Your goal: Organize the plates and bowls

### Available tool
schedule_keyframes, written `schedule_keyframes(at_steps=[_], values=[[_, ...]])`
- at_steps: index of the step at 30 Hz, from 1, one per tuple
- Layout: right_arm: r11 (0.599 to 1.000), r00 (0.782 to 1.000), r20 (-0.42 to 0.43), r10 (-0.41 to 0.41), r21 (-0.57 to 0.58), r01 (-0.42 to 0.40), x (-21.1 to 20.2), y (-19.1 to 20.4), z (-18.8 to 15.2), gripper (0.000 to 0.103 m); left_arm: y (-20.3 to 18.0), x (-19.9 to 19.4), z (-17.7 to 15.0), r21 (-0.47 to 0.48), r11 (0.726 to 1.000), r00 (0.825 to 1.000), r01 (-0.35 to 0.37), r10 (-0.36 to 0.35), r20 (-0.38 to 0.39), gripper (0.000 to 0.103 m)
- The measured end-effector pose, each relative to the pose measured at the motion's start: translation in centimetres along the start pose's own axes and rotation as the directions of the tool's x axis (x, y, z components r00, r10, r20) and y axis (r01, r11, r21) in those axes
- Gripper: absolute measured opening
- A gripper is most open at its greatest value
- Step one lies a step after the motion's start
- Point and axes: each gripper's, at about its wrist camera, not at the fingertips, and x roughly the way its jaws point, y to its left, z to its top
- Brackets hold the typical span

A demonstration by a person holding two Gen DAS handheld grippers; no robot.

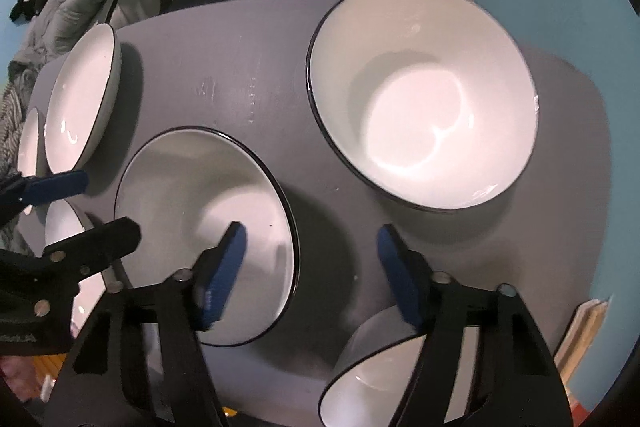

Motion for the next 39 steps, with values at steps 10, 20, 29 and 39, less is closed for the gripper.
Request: schedule_keyframes(at_steps=[10,20,29,39], values=[[1.000,0.999,-0.037,0.016,-0.022,-0.017,0.8,-0.5,0.2,0.030,0.1,1.6,0.8,-0.049,0.999,0.999,-0.008,0.006,-0.040,0.058],[0.998,0.998,-0.049,0.045,-0.032,-0.047,0.7,-0.6,0.4,0.012,-1.0,2.7,0.9,-0.048,0.998,0.998,-0.032,0.029,-0.058,0.030],[0.998,0.995,-0.071,0.066,-0.021,-0.067,1.7,0.4,0.4,0.012,-1.9,4.1,1.0,-0.047,0.999,0.993,0.026,-0.031,-0.110,0.021],[0.997,0.994,-0.079,0.073,-0.033,-0.076,2.2,0.3,0.5,0.011,-2.9,5.4,1.7,-0.024,1.000,0.995,-0.002,0.000,-0.099,0.019]])
